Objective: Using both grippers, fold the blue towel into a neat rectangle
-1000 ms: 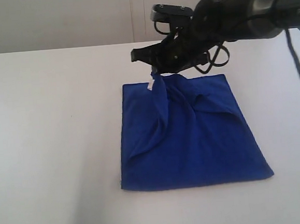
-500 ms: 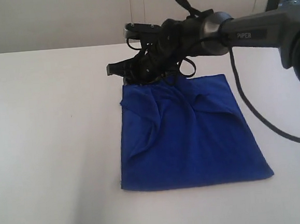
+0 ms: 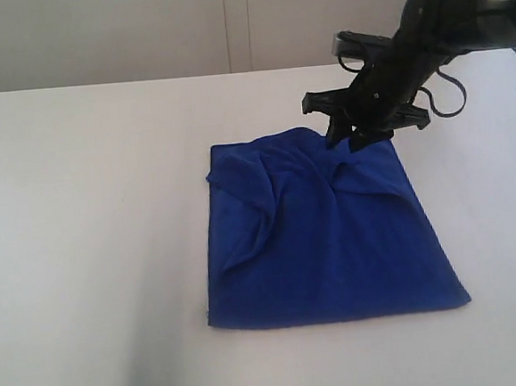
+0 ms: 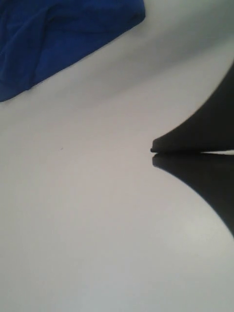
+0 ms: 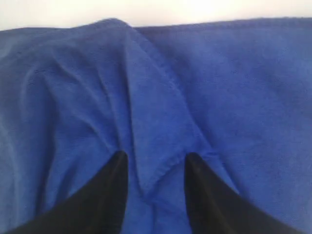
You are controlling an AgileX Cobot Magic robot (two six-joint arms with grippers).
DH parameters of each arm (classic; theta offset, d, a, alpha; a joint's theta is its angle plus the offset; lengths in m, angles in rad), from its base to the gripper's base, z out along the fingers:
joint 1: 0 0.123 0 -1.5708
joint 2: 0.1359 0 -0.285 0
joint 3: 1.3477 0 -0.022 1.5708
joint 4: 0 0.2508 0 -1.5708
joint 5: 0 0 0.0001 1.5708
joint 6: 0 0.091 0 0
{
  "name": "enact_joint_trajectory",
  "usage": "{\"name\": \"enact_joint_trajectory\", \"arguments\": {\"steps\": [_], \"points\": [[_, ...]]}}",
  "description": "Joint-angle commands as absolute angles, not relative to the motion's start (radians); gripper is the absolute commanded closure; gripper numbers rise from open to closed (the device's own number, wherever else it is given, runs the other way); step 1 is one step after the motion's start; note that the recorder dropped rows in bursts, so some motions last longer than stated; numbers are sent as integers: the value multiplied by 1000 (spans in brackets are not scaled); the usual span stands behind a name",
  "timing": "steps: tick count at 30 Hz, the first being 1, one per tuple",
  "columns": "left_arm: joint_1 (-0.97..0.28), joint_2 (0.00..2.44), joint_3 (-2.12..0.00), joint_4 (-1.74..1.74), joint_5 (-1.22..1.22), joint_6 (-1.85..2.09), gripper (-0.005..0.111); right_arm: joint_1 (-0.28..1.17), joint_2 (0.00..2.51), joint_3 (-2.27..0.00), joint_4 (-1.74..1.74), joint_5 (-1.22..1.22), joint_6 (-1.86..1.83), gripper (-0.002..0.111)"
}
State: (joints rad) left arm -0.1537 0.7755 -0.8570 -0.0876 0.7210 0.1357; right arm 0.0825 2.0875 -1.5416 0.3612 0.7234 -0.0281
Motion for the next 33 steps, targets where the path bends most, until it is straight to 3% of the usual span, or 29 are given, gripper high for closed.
{"name": "enact_joint_trajectory", "arguments": {"steps": [1, 15, 26, 33], "points": [[-151, 768, -862, -100, 728, 135, 107, 76, 2101, -1523, 399, 638, -41, 71], [-151, 768, -862, -100, 728, 135, 107, 76, 2189, -1523, 387, 521, -41, 72], [-151, 768, -862, -100, 728, 135, 107, 76, 2178, -1523, 387, 514, -41, 100], [-151, 768, -862, -100, 726, 135, 107, 76, 2138, -1523, 385, 511, -48, 103]]}}
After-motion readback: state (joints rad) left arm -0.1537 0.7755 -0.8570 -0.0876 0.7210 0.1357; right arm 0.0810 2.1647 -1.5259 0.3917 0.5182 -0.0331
